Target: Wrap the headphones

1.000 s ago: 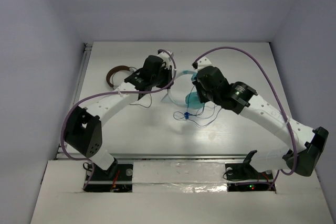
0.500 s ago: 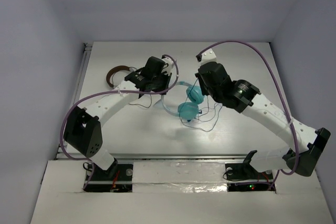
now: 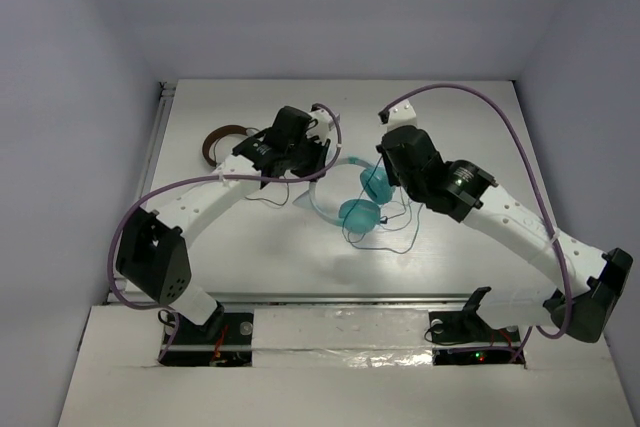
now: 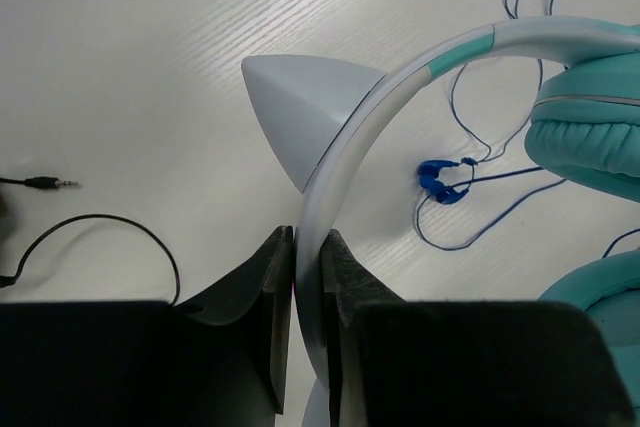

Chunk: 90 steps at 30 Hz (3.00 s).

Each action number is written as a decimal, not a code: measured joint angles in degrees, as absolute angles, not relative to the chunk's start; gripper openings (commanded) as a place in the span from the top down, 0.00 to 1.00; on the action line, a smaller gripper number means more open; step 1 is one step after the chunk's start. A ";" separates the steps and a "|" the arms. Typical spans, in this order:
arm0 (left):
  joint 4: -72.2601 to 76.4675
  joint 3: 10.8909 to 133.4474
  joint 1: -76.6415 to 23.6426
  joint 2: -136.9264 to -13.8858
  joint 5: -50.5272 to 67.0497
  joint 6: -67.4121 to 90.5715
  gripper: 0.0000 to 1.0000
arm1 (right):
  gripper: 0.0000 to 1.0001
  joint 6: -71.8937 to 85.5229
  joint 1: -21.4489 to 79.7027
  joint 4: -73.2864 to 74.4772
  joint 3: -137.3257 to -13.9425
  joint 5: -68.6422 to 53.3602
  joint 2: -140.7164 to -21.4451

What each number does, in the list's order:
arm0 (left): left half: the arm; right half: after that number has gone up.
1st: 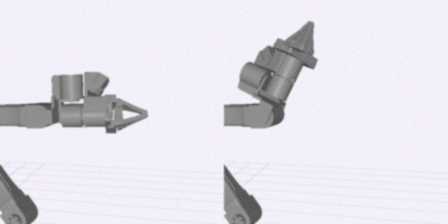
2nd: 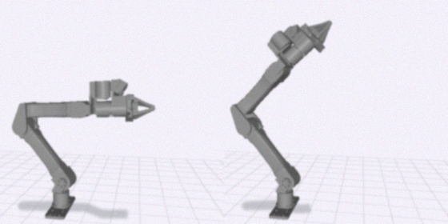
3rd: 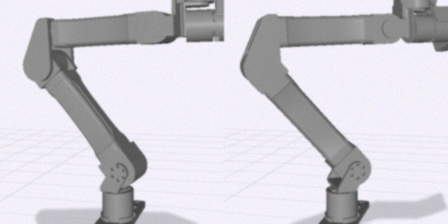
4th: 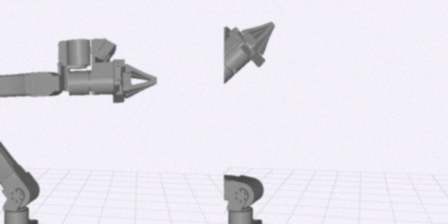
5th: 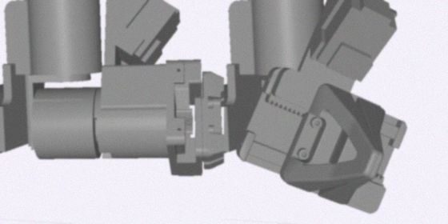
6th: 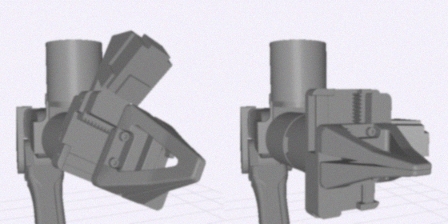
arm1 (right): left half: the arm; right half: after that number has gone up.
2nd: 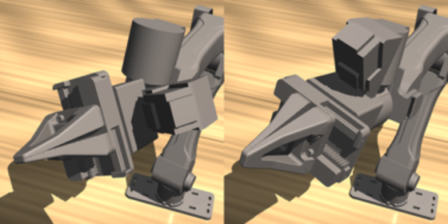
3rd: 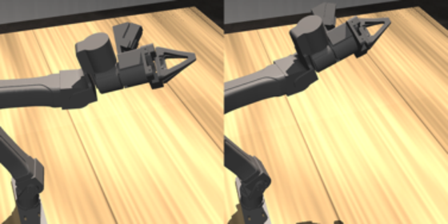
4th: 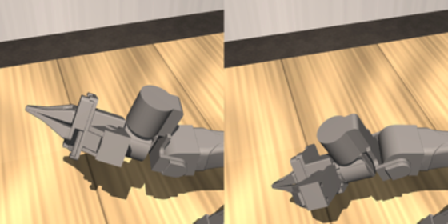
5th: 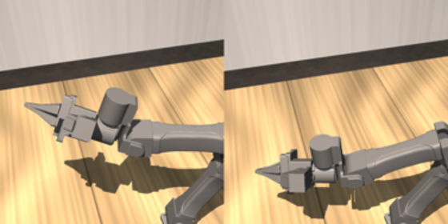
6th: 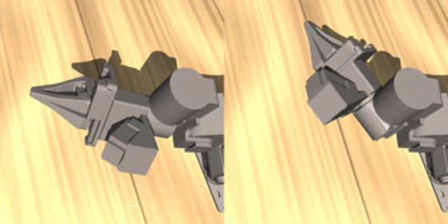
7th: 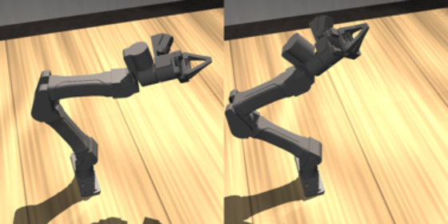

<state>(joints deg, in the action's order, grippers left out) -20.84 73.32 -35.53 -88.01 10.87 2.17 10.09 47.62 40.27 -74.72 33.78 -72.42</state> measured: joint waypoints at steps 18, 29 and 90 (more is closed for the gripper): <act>-19.62 73.01 -37.56 -88.71 22.15 1.93 1.00 | 1.00 6.66 42.76 30.15 -75.44 31.18 -76.69; -16.08 72.73 -37.65 -87.53 24.62 4.01 1.00 | 1.00 11.22 41.95 26.72 -69.43 30.24 -73.25; -14.44 97.06 -28.34 -83.85 26.52 17.04 1.00 | 0.42 39.51 20.29 -48.27 -30.15 -30.46 -83.24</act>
<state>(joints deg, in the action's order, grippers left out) -14.44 97.06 -28.34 -83.85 26.52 17.04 39.51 20.29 -48.27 -30.15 -30.46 -83.24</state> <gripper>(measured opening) 0.102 0.575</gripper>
